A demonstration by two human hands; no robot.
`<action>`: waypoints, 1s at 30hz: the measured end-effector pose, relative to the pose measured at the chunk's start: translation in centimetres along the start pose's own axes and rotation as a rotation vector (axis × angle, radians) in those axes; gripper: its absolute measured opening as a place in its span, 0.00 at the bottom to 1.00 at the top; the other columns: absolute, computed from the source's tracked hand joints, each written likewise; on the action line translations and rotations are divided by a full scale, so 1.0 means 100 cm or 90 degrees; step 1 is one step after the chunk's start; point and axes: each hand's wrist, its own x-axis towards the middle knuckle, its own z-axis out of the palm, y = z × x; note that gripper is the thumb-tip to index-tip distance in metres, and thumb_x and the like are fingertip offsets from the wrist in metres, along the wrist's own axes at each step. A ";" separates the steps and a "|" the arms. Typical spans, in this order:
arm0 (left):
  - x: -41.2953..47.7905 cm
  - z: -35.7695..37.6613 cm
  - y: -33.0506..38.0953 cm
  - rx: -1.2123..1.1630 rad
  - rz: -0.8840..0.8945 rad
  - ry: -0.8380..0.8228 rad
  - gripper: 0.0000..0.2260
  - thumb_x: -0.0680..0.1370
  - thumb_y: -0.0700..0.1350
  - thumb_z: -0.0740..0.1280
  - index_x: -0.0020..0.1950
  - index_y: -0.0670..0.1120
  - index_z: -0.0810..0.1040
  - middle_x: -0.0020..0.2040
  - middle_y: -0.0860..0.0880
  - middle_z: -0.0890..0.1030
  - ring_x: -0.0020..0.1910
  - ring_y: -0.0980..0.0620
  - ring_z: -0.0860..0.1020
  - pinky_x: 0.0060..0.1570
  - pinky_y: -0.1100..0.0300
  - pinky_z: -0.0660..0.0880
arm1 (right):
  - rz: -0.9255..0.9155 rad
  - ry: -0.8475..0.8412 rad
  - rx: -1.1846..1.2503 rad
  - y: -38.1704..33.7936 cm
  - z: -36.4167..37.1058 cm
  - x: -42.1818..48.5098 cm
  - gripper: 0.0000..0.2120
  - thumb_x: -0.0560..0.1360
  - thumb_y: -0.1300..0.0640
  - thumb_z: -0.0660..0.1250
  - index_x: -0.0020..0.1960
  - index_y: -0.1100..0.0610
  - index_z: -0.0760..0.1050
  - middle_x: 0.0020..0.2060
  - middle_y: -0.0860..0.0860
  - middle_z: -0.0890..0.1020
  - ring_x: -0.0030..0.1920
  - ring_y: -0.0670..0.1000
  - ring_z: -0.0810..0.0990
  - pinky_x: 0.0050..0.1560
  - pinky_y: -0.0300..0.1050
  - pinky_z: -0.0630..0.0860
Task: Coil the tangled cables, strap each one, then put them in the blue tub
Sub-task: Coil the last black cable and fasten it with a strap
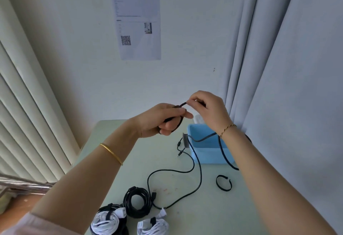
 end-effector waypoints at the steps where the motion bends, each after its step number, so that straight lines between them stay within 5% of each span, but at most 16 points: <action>1: 0.001 0.001 0.002 -0.065 0.011 -0.007 0.16 0.83 0.44 0.53 0.55 0.37 0.78 0.22 0.53 0.60 0.23 0.56 0.54 0.21 0.66 0.57 | 0.001 0.012 0.004 0.002 0.004 -0.002 0.09 0.78 0.54 0.63 0.42 0.56 0.77 0.33 0.47 0.77 0.35 0.47 0.73 0.38 0.47 0.72; 5: 0.007 0.002 0.010 -0.413 0.075 -0.041 0.15 0.78 0.45 0.55 0.46 0.40 0.80 0.20 0.56 0.64 0.20 0.57 0.53 0.16 0.69 0.56 | 0.137 0.000 0.144 0.004 0.022 -0.013 0.11 0.81 0.55 0.56 0.42 0.49 0.73 0.28 0.49 0.71 0.26 0.47 0.70 0.29 0.38 0.70; 10: 0.019 -0.010 0.018 -0.569 0.196 0.139 0.10 0.83 0.45 0.53 0.52 0.41 0.70 0.31 0.52 0.75 0.22 0.58 0.65 0.25 0.67 0.67 | 0.240 -0.297 0.181 0.001 0.035 -0.037 0.10 0.80 0.56 0.58 0.51 0.61 0.73 0.29 0.52 0.77 0.21 0.46 0.72 0.35 0.52 0.80; 14: 0.026 -0.019 0.005 -0.376 0.217 0.337 0.08 0.84 0.42 0.54 0.47 0.43 0.68 0.37 0.48 0.80 0.26 0.55 0.69 0.37 0.60 0.74 | 0.175 -0.389 0.166 -0.015 0.026 -0.040 0.07 0.78 0.59 0.61 0.49 0.63 0.74 0.27 0.52 0.77 0.21 0.48 0.72 0.34 0.48 0.81; 18: 0.029 -0.011 -0.003 -0.085 0.244 0.373 0.05 0.83 0.40 0.54 0.49 0.46 0.67 0.42 0.46 0.79 0.29 0.54 0.70 0.53 0.54 0.78 | 0.136 -0.357 0.087 -0.034 0.018 -0.026 0.07 0.76 0.58 0.62 0.45 0.60 0.76 0.27 0.51 0.77 0.25 0.53 0.76 0.31 0.45 0.79; 23: 0.030 -0.005 0.003 0.406 0.109 0.339 0.06 0.80 0.42 0.58 0.43 0.42 0.65 0.38 0.49 0.79 0.33 0.49 0.72 0.41 0.52 0.72 | 0.086 -0.184 -0.032 -0.031 -0.001 -0.009 0.04 0.73 0.59 0.66 0.41 0.56 0.79 0.28 0.44 0.75 0.30 0.46 0.73 0.35 0.44 0.74; 27: 0.022 0.002 0.003 0.398 0.025 0.232 0.11 0.83 0.46 0.54 0.42 0.43 0.66 0.32 0.47 0.80 0.26 0.50 0.73 0.32 0.60 0.71 | 0.074 -0.048 -0.087 -0.021 -0.012 0.004 0.10 0.73 0.62 0.64 0.46 0.51 0.82 0.38 0.45 0.82 0.40 0.48 0.77 0.43 0.44 0.75; 30: 0.012 0.006 0.013 0.267 0.005 0.111 0.25 0.83 0.55 0.48 0.51 0.38 0.76 0.23 0.48 0.72 0.21 0.51 0.67 0.27 0.65 0.67 | 0.094 0.005 0.093 -0.011 -0.014 0.009 0.09 0.75 0.63 0.64 0.49 0.55 0.83 0.37 0.45 0.81 0.35 0.43 0.77 0.40 0.41 0.77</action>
